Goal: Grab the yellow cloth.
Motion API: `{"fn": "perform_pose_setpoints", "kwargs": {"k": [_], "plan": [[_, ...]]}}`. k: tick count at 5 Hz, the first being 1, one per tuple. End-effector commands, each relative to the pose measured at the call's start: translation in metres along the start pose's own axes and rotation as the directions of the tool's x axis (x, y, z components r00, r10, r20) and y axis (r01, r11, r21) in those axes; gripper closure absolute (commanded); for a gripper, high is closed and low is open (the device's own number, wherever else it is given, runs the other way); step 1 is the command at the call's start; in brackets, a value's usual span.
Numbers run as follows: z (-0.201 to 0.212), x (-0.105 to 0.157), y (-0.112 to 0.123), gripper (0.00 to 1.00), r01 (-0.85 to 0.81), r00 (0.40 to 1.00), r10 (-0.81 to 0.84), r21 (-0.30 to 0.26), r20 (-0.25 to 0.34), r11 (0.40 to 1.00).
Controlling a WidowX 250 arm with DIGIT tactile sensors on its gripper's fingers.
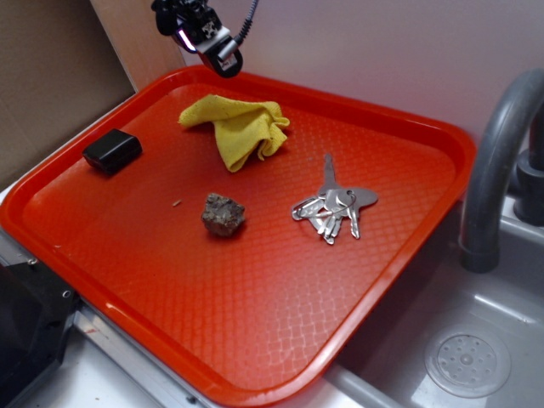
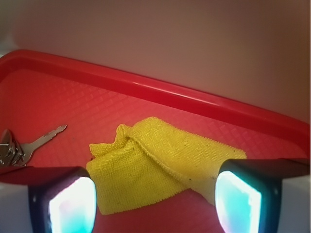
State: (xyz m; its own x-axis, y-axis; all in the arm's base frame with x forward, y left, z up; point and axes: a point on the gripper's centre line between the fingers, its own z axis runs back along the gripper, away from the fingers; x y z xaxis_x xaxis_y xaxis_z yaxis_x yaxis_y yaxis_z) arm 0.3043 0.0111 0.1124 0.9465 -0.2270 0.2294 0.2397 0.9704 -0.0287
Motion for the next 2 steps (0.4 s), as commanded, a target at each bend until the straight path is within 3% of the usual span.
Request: {"fn": "perform_pose_setpoints", "kwargs": {"k": [1, 2], "plan": [[0.018, 0.015, -0.004, 0.0, 0.024, 0.998, -0.025, 0.014, 0.061, 1.0], [-0.021, 0.011, -0.011, 0.0, 0.07, 0.997, -0.071, -0.021, -0.004, 0.997]]}}
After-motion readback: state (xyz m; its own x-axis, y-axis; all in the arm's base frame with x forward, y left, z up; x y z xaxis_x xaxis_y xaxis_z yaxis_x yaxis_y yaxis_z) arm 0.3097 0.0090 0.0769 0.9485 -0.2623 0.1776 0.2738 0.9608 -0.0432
